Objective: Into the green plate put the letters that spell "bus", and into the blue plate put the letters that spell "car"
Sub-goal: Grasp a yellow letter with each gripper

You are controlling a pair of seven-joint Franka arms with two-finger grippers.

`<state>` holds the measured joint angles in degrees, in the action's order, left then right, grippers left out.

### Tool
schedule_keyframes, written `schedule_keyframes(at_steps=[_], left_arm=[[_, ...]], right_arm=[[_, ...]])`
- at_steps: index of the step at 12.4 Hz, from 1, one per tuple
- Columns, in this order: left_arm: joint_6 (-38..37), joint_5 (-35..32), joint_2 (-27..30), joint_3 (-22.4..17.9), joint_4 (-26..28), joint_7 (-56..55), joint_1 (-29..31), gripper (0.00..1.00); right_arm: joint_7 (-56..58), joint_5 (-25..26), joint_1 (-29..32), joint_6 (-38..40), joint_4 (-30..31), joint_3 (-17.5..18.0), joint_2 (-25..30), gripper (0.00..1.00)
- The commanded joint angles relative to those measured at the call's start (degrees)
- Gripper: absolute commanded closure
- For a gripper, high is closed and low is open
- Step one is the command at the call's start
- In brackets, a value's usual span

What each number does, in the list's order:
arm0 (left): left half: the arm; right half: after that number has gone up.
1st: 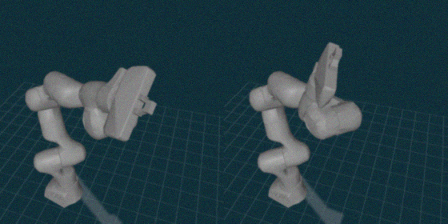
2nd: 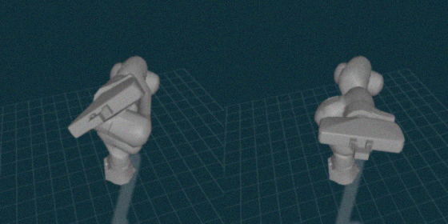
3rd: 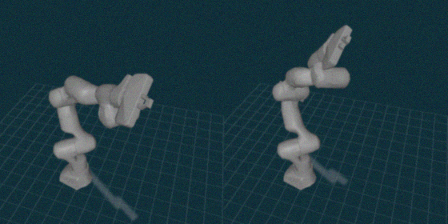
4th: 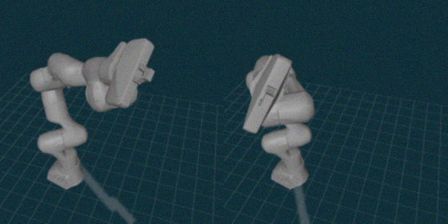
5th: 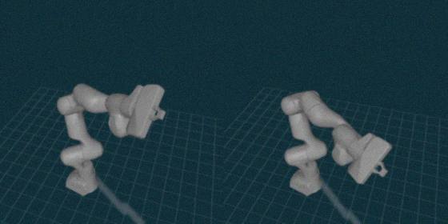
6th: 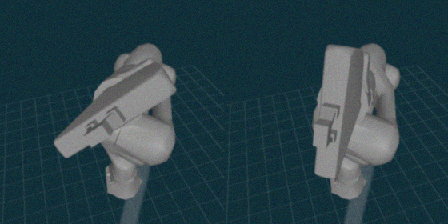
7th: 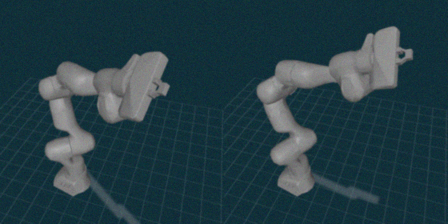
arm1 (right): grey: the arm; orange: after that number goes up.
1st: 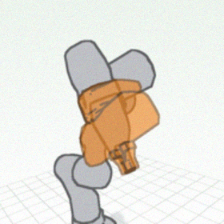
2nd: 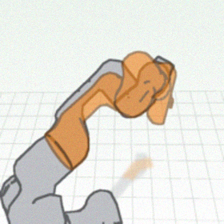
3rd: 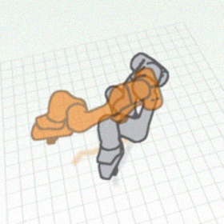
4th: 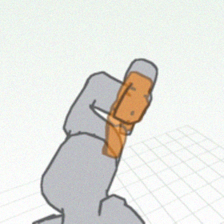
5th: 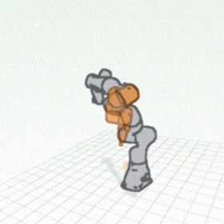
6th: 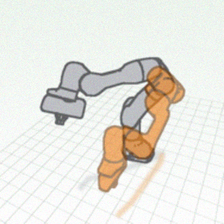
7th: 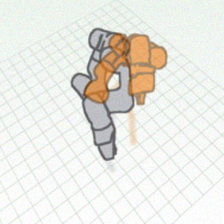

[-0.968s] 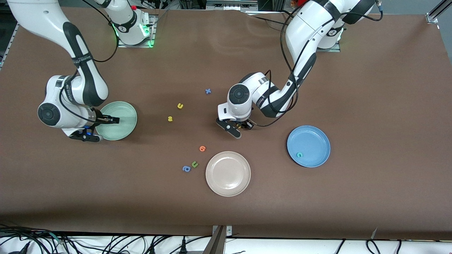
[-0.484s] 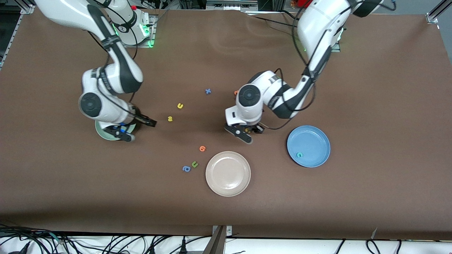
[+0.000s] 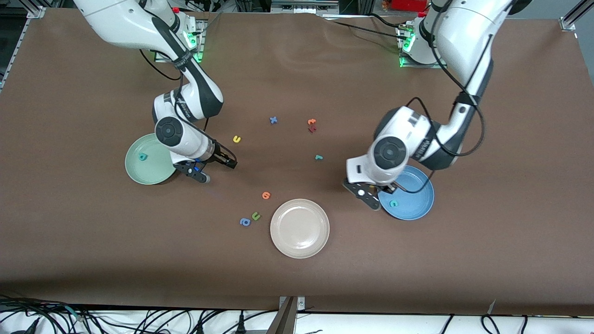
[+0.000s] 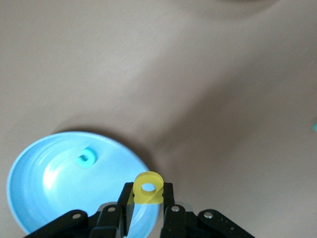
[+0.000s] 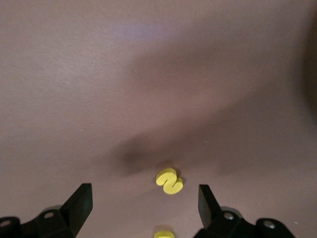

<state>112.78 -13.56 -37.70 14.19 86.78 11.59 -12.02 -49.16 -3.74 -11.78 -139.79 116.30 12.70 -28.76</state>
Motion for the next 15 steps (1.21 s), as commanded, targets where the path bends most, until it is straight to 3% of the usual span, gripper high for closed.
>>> schedule_keyframes(at_steps=[1,2,3,4,8,10,13,15], left_arm=[[-1.6,-1.6,1.1,0.6,2.4,5.6,2.7,0.84],[-1.6,-1.6,1.1,0.6,2.6,5.8,3.3,0.74],[-1.6,-1.6,1.1,0.6,2.5,5.8,3.3,0.20],[-1.6,-1.7,1.1,0.6,2.5,5.9,3.4,0.00],[-1.8,-1.6,1.8,1.4,2.2,4.8,2.7,0.00],[-1.7,0.6,1.6,3.0,2.3,1.3,2.6,0.00],[-0.6,3.4,0.3,3.5,2.0,-10.9,-0.6,0.00],[2.1,3.8,-0.9,3.5,2.3,-17.6,-2.6,0.00]], right_arm=[[-0.5,-0.4,0.0,-2.9,3.1,-0.1,0.6,0.10],[-0.5,-0.4,0.0,-2.9,3.2,-0.1,0.3,0.18],[-0.5,-0.4,0.0,-3.5,3.2,-0.1,-0.2,0.19],[-0.5,-0.4,0.0,-4.2,3.4,-0.1,-0.6,0.24],[-0.5,-0.3,0.0,-4.3,3.6,-0.2,-1.0,0.42],[-0.5,-0.3,0.0,-4.5,3.7,-0.2,-1.3,0.44],[-0.4,-0.3,0.0,-4.4,3.6,-0.1,-1.4,0.69],[-0.2,-0.3,0.0,-4.4,3.6,-0.2,-1.3,0.79]])
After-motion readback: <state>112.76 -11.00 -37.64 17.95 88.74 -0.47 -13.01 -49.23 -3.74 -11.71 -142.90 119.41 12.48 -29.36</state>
